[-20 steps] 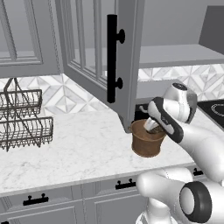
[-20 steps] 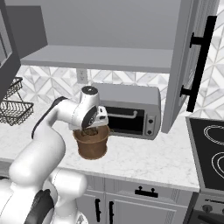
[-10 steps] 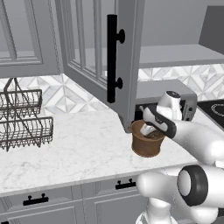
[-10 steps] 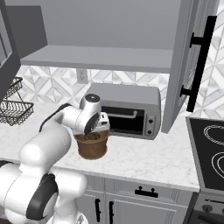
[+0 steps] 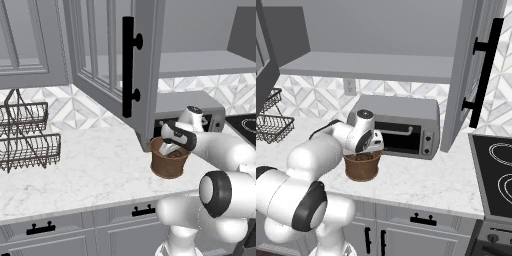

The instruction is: Open the cabinet, pick up the bread from the cabinet and place it in the basket. Then move the basket to the dining counter.

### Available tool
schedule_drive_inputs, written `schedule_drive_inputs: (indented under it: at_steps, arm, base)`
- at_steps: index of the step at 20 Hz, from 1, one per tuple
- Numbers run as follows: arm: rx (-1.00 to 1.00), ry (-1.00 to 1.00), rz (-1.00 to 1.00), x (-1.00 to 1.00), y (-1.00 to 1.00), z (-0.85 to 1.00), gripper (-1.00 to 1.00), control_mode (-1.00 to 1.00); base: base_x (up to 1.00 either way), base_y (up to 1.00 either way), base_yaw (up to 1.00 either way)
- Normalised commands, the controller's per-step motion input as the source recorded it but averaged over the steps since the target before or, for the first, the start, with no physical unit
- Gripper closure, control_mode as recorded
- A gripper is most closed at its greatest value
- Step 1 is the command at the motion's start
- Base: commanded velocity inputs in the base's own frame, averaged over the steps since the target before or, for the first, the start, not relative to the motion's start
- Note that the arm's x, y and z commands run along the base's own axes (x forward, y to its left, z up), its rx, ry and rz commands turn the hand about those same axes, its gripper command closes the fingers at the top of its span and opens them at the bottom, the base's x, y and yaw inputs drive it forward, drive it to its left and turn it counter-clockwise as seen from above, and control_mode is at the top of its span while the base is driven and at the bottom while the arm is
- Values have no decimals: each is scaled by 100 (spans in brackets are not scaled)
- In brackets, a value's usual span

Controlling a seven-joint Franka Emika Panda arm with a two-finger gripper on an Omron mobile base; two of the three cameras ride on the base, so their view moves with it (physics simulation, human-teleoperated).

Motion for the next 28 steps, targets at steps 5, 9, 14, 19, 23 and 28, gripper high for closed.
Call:
schedule_drive_inputs:
  at_steps: [5,9,14,19,23,28]
  arm:
    - [0,3,0,29,0,-2,100,-100]
    - [0,0,0,0,0,0,-100,-100]
    - [0,0,0,0,0,0,-100,-100]
    - [0,0,0,-5,0,0,-100,-100]
    - [0,-4,0,-62,0,9,-100,-100]
    - [0,-2,-12,-61,-6,47,-100,-100]
  base:
    - [0,0,0]
    - [0,0,0]
    - [0,0,0]
    - [0,0,0]
    - [0,0,0]
    - [0,0,0]
